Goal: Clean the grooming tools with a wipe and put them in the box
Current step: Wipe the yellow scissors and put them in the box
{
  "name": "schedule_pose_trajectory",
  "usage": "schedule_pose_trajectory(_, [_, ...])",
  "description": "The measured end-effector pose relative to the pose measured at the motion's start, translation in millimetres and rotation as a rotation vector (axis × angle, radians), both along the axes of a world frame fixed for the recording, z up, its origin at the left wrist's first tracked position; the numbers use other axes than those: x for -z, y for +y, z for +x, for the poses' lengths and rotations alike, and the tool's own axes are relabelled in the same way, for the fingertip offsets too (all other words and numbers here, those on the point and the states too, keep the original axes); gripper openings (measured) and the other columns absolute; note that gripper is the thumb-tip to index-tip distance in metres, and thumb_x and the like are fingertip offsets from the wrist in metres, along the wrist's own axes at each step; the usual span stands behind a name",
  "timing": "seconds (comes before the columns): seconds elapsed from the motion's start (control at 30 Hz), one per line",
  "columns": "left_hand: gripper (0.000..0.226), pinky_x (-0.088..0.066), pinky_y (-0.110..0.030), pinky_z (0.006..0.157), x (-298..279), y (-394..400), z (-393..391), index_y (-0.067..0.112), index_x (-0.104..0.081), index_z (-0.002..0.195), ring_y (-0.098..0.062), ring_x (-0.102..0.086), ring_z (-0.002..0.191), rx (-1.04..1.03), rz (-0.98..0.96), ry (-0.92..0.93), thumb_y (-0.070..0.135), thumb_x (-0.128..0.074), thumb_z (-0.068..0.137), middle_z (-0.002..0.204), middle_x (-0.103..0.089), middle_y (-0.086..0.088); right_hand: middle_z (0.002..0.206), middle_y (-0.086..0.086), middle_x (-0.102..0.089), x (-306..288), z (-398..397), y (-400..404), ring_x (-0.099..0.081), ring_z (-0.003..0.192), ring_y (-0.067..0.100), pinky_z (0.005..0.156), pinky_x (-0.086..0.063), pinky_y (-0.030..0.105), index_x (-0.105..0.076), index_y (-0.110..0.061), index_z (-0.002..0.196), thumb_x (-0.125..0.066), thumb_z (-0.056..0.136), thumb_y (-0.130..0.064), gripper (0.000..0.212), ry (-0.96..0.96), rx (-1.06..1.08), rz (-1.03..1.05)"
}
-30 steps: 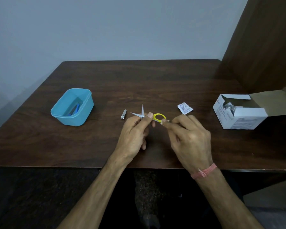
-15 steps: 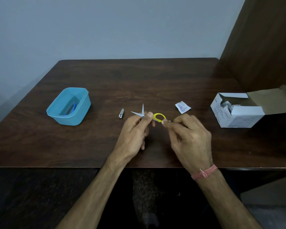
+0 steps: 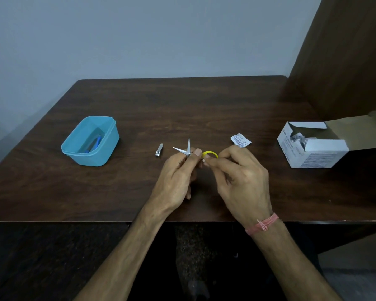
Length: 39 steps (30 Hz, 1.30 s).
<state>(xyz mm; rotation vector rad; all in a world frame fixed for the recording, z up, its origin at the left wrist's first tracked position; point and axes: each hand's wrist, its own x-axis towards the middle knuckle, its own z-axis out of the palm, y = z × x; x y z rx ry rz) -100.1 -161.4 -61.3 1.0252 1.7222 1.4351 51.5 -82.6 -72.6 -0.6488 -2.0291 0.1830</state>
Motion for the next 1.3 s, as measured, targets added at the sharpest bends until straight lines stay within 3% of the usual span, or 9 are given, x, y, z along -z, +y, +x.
schedule_pose_trajectory(0.4, [0.049, -0.041, -0.034, 0.043, -3, -2, 0, 0.008, -0.067, 0.091, -0.007, -0.038, 0.043, 0.024, 0.004, 0.025, 0.039, -0.044, 0.120, 0.053, -0.040, 0.012, 0.098, -0.007, -0.066, -6, -7, 4, -0.063, 0.083, 0.012, 0.062, -0.057, 0.039, -0.086, -0.020, 0.111, -0.077, 0.104, -0.016, 0.012, 0.041, -0.017, -0.109])
schedule_pose_trajectory(0.93, [0.048, -0.041, -0.034, 0.045, -2, -2, -1, 0.013, -0.068, 0.087, -0.010, -0.040, 0.044, 0.007, -0.002, 0.022, 0.040, -0.046, 0.120, 0.054, -0.043, 0.012, 0.095, -0.010, -0.068, -6, -12, -2, -0.064, 0.081, 0.013, 0.067, -0.059, 0.039, -0.086, -0.020, 0.103, -0.081, 0.101, -0.014, 0.008, 0.078, 0.008, -0.158])
schedule_pose_trajectory(1.3, [0.049, -0.043, -0.035, 0.046, 0, 0, -2, 0.013, -0.067, 0.085, -0.007, -0.039, 0.042, 0.019, 0.001, 0.030, 0.038, -0.045, 0.120, 0.051, -0.041, 0.011, 0.092, -0.012, -0.067, -8, -8, 0, -0.049, 0.072, 0.001, 0.067, -0.055, 0.031, -0.087, -0.023, 0.102, -0.085, 0.097, -0.012, 0.012, 0.092, 0.081, -0.221])
